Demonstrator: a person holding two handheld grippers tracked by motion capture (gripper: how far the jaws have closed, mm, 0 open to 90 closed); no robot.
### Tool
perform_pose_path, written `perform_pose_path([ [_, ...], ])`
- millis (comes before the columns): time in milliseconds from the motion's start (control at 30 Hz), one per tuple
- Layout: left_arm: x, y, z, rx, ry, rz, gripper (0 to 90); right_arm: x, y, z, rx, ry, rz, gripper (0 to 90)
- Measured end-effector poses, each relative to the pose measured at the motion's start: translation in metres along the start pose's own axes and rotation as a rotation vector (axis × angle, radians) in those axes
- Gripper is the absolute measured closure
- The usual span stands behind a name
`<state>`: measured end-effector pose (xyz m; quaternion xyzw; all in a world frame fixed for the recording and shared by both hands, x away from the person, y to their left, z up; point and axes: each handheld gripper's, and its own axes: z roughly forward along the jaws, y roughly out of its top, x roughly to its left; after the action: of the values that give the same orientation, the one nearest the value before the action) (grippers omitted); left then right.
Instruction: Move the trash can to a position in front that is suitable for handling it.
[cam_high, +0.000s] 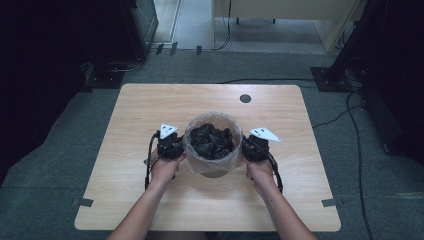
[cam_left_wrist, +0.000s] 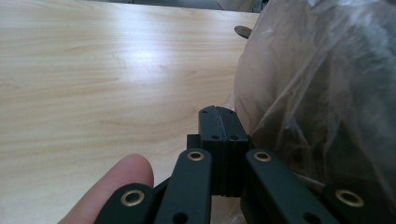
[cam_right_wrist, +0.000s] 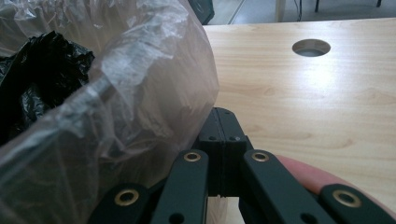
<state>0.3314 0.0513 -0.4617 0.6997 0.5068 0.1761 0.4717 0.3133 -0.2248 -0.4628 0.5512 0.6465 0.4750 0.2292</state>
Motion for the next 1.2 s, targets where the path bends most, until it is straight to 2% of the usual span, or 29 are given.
perform_pose_path([
  [133, 0.001, -0.013, -0.016, 0.002, -0.013, 0.015, 90.0, 0.014, -0.013, -0.014, -0.015, 0.000, -0.017, 90.0],
  [267, 0.003, -0.022, -0.030, -0.001, -0.023, 0.001, 90.0, 0.027, -0.024, -0.025, -0.026, -0.002, -0.048, 90.0],
  [367, 0.002, -0.029, -0.041, -0.006, -0.020, 0.003, 90.0, 0.035, -0.030, -0.032, -0.027, -0.003, -0.047, 90.0],
  [467, -0.001, -0.040, -0.054, -0.011, -0.014, 0.013, 90.0, 0.042, -0.037, -0.041, -0.027, 0.006, -0.030, 90.0],
  [600, -0.003, -0.049, -0.066, -0.021, -0.014, 0.007, 90.0, 0.048, -0.044, -0.050, -0.022, 0.021, -0.007, 89.9],
  [667, -0.001, -0.052, -0.071, -0.029, 0.001, 0.011, 88.6, 0.051, -0.047, -0.053, -0.026, 0.017, -0.016, 83.6],
  [767, 0.011, -0.052, -0.080, -0.033, 0.036, -0.011, 67.6, 0.048, -0.047, -0.060, -0.043, -0.004, -0.009, 63.3],
  [800, 0.016, -0.051, -0.084, -0.041, 0.052, -0.020, 57.3, 0.043, -0.047, -0.063, -0.059, -0.026, -0.015, 51.9],
  [833, 0.025, -0.051, -0.092, -0.052, 0.097, -0.030, 50.4, 0.039, -0.047, -0.065, -0.067, -0.036, -0.012, 47.5],
  [867, 0.030, -0.051, -0.095, -0.049, 0.114, -0.035, 44.4, 0.035, -0.046, -0.067, -0.069, -0.048, -0.007, 42.3],
  [933, 0.035, -0.052, -0.097, -0.041, 0.116, -0.037, 29.7, 0.025, -0.045, -0.070, -0.058, -0.054, -0.009, 31.5],
  [967, 0.045, -0.055, -0.101, -0.017, 0.136, -0.033, 24.3, 0.021, -0.044, -0.071, -0.051, -0.050, -0.004, 28.3],
  [1033, 0.050, -0.057, -0.103, -0.008, 0.149, -0.038, 18.5, 0.015, -0.044, -0.073, -0.046, -0.038, 0.004, 25.5],
  [1067, 0.059, -0.062, -0.107, -0.004, 0.172, -0.043, 17.5, 0.005, -0.043, -0.078, -0.046, -0.015, 0.013, 21.4],
  [1133, 0.063, -0.064, -0.109, 0.003, 0.185, -0.041, 10.1, -0.004, -0.043, -0.083, -0.052, -0.018, 0.011, 18.1],
  [1200, 0.075, -0.069, -0.115, 0.014, 0.208, -0.035, 9.3, -0.014, -0.044, -0.088, -0.052, -0.012, 0.018, 15.2],
])
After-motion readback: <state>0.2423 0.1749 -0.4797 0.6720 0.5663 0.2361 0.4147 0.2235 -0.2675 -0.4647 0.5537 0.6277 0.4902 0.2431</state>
